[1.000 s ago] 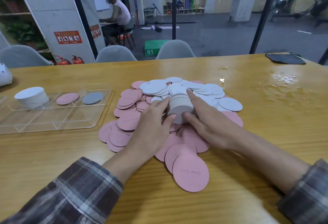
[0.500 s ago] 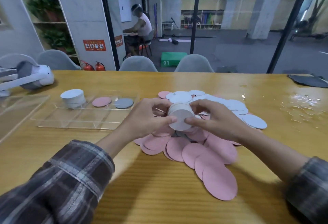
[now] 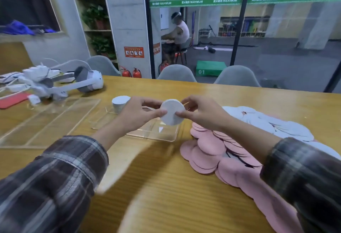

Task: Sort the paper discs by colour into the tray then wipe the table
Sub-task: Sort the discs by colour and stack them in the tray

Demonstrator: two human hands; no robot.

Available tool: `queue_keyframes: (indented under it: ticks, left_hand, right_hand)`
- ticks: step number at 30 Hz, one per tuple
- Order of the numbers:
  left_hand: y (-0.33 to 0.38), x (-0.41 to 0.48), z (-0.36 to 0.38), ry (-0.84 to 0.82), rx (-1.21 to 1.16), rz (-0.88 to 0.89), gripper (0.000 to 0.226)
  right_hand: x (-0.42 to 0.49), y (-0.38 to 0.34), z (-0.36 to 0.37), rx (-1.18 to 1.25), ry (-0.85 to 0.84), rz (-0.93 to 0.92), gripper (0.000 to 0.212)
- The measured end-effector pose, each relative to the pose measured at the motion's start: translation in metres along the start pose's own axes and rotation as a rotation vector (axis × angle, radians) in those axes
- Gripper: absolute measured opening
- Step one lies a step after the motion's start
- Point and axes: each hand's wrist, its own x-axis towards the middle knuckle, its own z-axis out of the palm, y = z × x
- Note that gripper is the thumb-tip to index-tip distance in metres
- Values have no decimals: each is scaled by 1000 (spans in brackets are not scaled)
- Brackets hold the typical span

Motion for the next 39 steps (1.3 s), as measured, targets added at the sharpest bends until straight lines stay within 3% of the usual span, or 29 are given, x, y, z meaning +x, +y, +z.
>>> queue_keyframes:
  ticks: [7,15,18,21,24,27,31,39]
  left_hand:
    - [-29,-3,-52,133,14,-124,12]
    - [-70,-17,-113,328,54,-289,32]
    - [-80,-23,-125,361,95,-322,49]
    - [-93,-23,-131,367,117,-372,35]
    - [-107,-20,-133,357,152,-406,51]
    - [-117,-16,-133,338,175,-435,40]
    - [-112,-11,-128,358,353,-422,18]
    - [-98,-14,-122,444,583,-282,19]
  right_hand:
    - [57,-26,47,104,-130,-11,42]
    - [104,-67,119,172,-184,-13,38]
    - [114,-77,140,113,-169,2,38]
    - [119,-81,154,117,-199,22,35]
    - [123,-80,165,92,-225,18,30]
    - [126,-81,170,42,-227,13,32]
    - [130,-81,176,0,-157,11,31]
    - [126,-82,167,-37,-102,-12,29]
